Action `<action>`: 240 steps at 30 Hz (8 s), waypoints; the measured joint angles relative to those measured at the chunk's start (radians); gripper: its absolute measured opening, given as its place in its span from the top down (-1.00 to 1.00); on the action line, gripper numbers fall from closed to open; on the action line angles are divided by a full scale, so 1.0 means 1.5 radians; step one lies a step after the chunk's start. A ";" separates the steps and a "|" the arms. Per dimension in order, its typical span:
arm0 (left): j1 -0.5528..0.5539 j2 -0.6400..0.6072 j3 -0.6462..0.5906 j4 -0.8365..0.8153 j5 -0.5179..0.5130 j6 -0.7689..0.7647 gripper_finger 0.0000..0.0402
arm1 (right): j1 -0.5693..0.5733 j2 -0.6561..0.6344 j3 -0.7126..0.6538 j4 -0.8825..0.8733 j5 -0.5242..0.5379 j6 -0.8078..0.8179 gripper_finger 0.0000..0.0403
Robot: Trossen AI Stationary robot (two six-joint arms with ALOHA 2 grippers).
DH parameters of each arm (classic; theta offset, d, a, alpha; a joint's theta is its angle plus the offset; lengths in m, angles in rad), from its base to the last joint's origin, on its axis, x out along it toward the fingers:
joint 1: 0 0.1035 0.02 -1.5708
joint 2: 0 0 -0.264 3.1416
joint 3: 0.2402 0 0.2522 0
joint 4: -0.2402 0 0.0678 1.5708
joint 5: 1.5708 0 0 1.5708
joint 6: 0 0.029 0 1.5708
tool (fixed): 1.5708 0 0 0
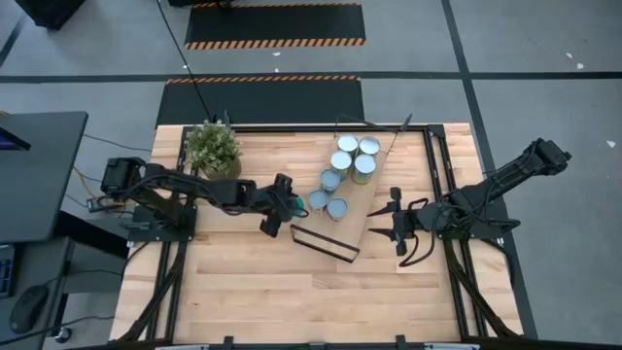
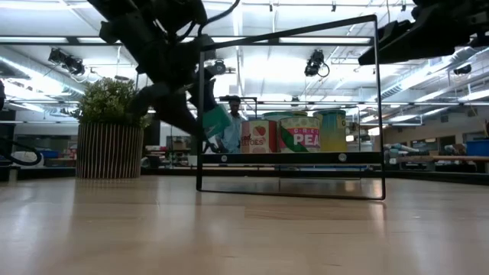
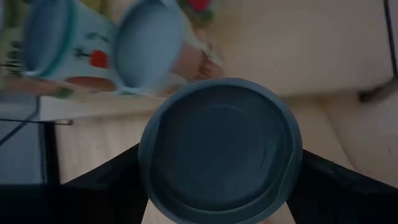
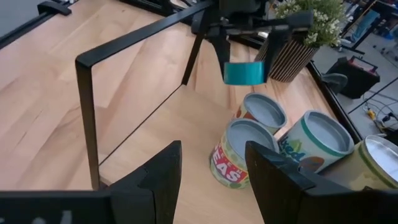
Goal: Pick and place cans onto a shelf
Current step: Put the canned tuna fish on the shelf
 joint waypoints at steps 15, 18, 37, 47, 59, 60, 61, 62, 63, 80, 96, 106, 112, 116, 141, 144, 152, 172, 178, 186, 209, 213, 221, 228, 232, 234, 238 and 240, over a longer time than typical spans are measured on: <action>0.030 -0.010 -0.001 0.011 0.152 -0.251 -0.50 | 0.000 0.003 0.000 0.037 0.006 0.027 0.08; 0.043 -0.002 -0.005 0.017 0.172 -0.287 -0.50 | 0.000 0.012 0.000 0.039 0.005 0.034 0.08; 0.060 0.060 -0.028 0.158 0.251 -0.226 -0.50 | 0.001 0.025 0.000 0.040 0.005 0.027 0.08; 0.060 0.094 -0.028 0.168 0.301 -0.253 -0.50 | 0.001 0.025 0.000 0.040 0.003 0.028 0.08; 0.058 0.094 -0.029 0.215 0.307 -0.268 -0.50 | 0.001 0.025 0.000 0.039 0.003 0.027 0.08; 0.058 0.094 -0.029 0.221 0.307 -0.270 -0.50 | 0.001 0.025 0.000 0.040 0.003 0.027 0.08; 0.058 0.094 -0.029 0.226 0.307 -0.273 -0.51 | 0.001 0.025 0.000 0.040 0.003 0.027 0.08; 0.058 0.095 -0.028 0.228 0.307 -0.274 -0.51 | 0.001 0.025 0.000 0.039 0.003 0.027 0.08; 0.058 0.096 -0.028 0.227 0.307 -0.275 -0.51 | 0.001 0.025 0.000 0.040 0.003 0.027 0.08; 0.044 0.096 -0.028 0.223 0.276 -0.291 -0.53 | 0.001 0.025 0.000 0.040 0.003 0.027 0.08; 0.012 0.093 -0.028 0.217 0.235 -0.289 -0.98 | -0.001 0.025 0.000 0.040 0.015 0.011 0.08; 0.022 0.054 -0.028 0.088 0.215 -0.309 -0.98 | -0.001 0.024 0.000 0.038 0.015 0.016 0.08; 0.022 -0.004 -0.028 -0.010 0.194 -0.349 -0.98 | -0.001 0.024 0.000 0.039 0.015 0.016 0.08; 0.012 -0.013 -0.028 -0.112 0.138 -0.437 -0.98 | -0.001 0.025 0.000 0.040 0.014 0.016 0.08; -0.086 0.002 -0.028 -0.227 0.024 -0.579 -0.98 | 0.000 0.026 0.000 0.029 0.012 -0.004 0.08; -0.093 0.002 -0.028 -0.209 0.031 -0.576 -0.98 | -0.012 0.026 0.000 0.023 0.008 -0.047 0.08; -0.103 0.018 -0.028 -0.203 0.067 -0.592 -0.98 | -0.118 0.019 0.000 0.046 -0.120 -0.167 0.08; -0.126 0.065 -0.028 -0.137 -0.013 -0.655 -0.98 | -0.343 -0.267 -0.139 0.118 -0.290 -0.162 0.13; -0.125 0.065 -0.028 -0.093 -0.012 -0.655 -0.98 | -0.366 -0.384 -0.191 0.111 -0.292 -0.161 0.13; -0.125 0.084 -0.028 -0.058 0.001 -0.661 -0.98 | -0.395 -0.456 -0.228 0.103 -0.271 -0.160 0.13; -0.124 0.121 -0.023 -0.008 0.021 -0.761 -0.45 | -0.471 -0.468 -0.251 0.220 -0.314 -0.282 0.13; -0.120 0.108 -0.022 -0.012 0.026 -0.762 -0.49 | -0.482 -0.466 -0.251 0.215 -0.321 -0.285 0.13; -0.103 0.029 -0.022 -0.062 0.031 -0.759 -0.47 | -0.504 -0.426 -0.250 0.235 -0.377 -0.267 0.14; -0.080 -0.062 -0.022 -0.098 -0.001 -0.739 -0.47 | -0.504 -0.376 -0.250 0.277 -0.379 -0.225 0.14; -0.061 -0.115 -0.022 -0.051 -0.048 -0.680 -0.48 | -0.504 -0.339 -0.250 0.312 -0.382 -0.211 0.14; -0.049 -0.125 -0.022 0.007 -0.082 -0.636 -0.48 | -0.504 -0.319 -0.250 0.356 -0.382 -0.192 0.14; -0.032 -0.126 -0.022 0.141 -0.109 -0.532 -0.48 | -0.496 -0.264 -0.249 0.442 -0.380 -0.180 0.11; -0.024 -0.120 -0.021 0.196 -0.108 -0.492 -0.48 | -0.491 -0.235 -0.231 0.444 -0.367 -0.187 0.07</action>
